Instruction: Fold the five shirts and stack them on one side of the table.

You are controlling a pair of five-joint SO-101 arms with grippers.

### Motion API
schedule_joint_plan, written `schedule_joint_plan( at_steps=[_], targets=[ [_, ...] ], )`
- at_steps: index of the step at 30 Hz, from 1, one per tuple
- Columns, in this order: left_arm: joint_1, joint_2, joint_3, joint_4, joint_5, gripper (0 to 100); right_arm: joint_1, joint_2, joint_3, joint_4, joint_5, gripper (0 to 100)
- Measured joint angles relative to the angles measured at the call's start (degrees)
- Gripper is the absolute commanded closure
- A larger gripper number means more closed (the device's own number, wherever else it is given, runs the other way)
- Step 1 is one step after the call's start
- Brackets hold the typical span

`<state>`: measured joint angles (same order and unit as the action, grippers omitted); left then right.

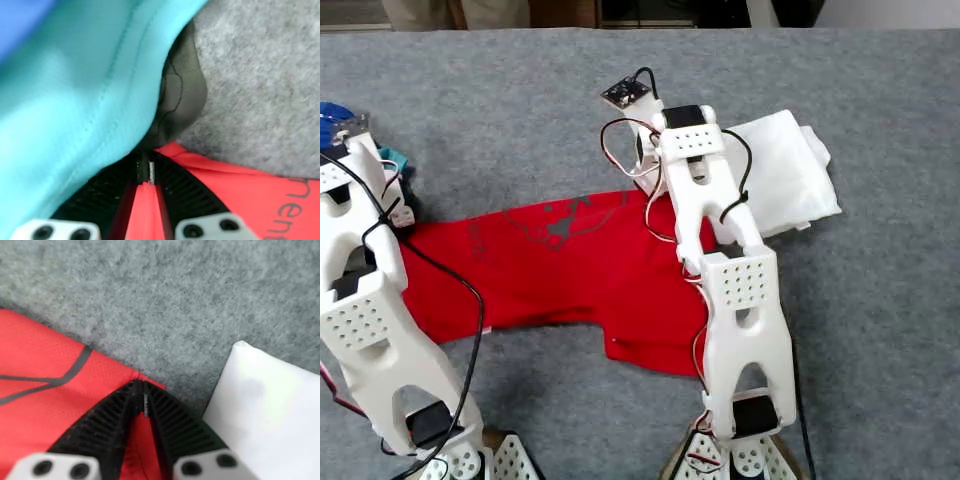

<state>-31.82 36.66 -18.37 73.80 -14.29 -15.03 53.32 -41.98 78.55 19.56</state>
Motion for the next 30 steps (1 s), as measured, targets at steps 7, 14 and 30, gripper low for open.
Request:
schedule_joint_plan(
  at_steps=[7, 14, 30],
  targets=[
    [3.2, -3.7, -0.4, 4.0, -0.1, 98, 0.2, -1.0, -5.5, 2.5, 0.2, 99.8],
    [6.9, -4.7, -0.4, 2.7, -0.1, 98, 0.4, -4.1, -13.4, 12.3, 0.2, 99.8],
    [6.6, 3.8, -2.9, -2.4, 0.1, 98, 1.8, 5.1, -10.4, 9.8, 0.2, 99.8]
  ],
)
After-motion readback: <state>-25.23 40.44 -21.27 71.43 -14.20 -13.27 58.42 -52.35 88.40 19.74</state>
